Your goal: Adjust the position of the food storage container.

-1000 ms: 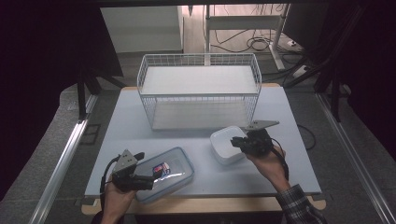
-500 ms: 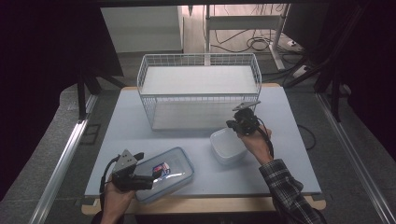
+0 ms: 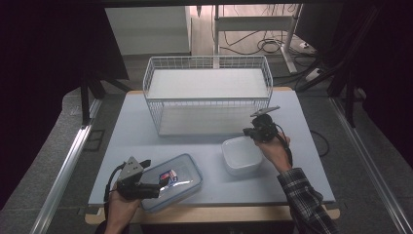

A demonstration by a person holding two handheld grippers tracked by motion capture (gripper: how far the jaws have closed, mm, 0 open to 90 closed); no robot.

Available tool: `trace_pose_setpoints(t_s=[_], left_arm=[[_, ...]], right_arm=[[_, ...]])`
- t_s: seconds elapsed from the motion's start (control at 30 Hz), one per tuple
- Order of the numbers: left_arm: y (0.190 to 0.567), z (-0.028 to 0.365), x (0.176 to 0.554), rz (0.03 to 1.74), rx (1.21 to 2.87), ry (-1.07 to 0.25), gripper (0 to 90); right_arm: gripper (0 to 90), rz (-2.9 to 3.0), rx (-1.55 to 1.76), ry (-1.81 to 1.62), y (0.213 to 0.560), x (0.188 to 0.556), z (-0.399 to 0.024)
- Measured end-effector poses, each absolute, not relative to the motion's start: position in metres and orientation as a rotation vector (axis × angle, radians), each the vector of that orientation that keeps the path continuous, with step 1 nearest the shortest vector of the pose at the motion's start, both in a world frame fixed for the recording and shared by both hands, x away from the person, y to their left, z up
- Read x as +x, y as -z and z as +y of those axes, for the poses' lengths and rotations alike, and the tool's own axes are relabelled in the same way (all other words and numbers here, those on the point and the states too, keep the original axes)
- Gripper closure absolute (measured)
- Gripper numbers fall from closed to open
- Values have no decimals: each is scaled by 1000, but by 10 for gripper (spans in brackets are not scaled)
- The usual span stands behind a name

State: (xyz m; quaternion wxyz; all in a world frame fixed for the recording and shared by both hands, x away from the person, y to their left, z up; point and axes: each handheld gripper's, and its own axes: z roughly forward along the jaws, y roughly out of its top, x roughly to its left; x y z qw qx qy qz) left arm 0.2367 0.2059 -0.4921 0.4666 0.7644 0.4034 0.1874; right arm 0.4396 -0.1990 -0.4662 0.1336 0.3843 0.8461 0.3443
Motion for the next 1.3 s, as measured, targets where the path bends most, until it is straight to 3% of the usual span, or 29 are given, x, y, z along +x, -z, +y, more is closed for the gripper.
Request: trace_pose_setpoints(t_s=[0.33, 0.5, 0.83, 1.07, 1.3], left_arm=[[492, 204, 237, 988, 1874, -460, 85], [492, 206, 237, 989, 1871, -458, 85], [492, 205, 236, 984, 1877, -457, 85], [492, 205, 236, 984, 1875, -454, 86], [493, 202, 236, 980, 1885, -451, 86]], right_arm=[[885, 2409, 1040, -1138, 451, 409, -210], [886, 2535, 868, -1180, 449, 382, -167], [885, 2673, 745, -1055, 471, 369, -115], [894, 2651, 777, -996, 476, 371, -122], [894, 2588, 887, -999, 474, 376, -161]])
